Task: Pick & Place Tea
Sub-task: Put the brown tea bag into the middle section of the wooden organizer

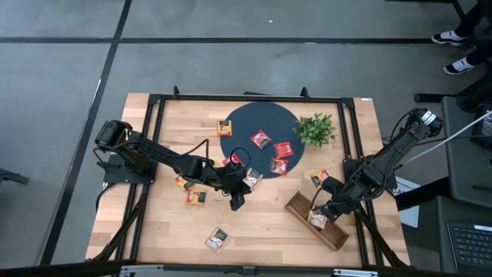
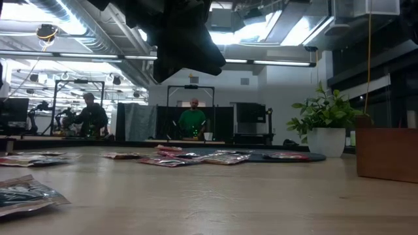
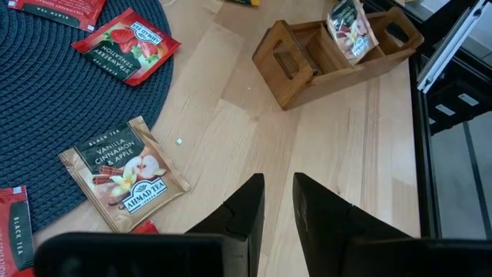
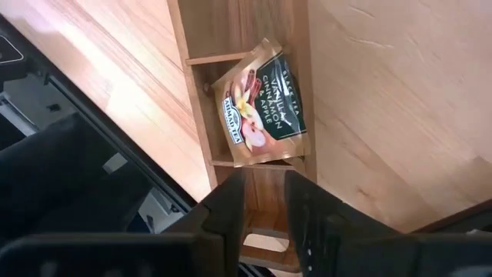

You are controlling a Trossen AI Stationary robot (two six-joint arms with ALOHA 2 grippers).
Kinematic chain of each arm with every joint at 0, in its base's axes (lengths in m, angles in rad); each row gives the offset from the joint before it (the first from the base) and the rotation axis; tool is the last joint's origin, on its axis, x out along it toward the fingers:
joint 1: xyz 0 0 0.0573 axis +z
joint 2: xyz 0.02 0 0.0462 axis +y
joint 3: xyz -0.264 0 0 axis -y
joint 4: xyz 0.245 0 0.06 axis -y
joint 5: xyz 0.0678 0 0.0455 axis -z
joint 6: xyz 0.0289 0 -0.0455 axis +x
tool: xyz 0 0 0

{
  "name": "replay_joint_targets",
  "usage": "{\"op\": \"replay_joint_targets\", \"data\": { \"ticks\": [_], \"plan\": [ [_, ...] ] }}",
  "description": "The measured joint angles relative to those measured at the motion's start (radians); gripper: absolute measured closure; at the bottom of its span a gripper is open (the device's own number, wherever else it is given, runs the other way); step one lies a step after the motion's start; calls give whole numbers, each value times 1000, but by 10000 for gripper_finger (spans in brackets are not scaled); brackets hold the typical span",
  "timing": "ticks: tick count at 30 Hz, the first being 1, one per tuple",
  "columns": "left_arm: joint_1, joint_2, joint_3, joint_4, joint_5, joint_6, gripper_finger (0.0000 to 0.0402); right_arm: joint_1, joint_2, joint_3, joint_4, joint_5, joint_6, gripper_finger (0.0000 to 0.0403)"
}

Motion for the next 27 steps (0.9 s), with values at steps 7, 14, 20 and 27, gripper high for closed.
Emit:
{"op": "replay_joint_targets", "data": {
  "ticks": [7, 14, 20, 27],
  "plan": [
    [0, 0, 0, 0, 0, 0, 334, -1, 0, 0, 37, -25, 25, 303],
    [0, 0, 0, 0, 1, 0, 334, 33, 35, 2, 26, -71, 53, 313],
    [0, 0, 0, 0, 2, 0, 334, 68, 111, 2, 103, -76, 53, 361],
    [0, 0, 0, 0, 1, 9, 334, 86, 178, 2, 145, -74, 53, 391]
  ]
}}
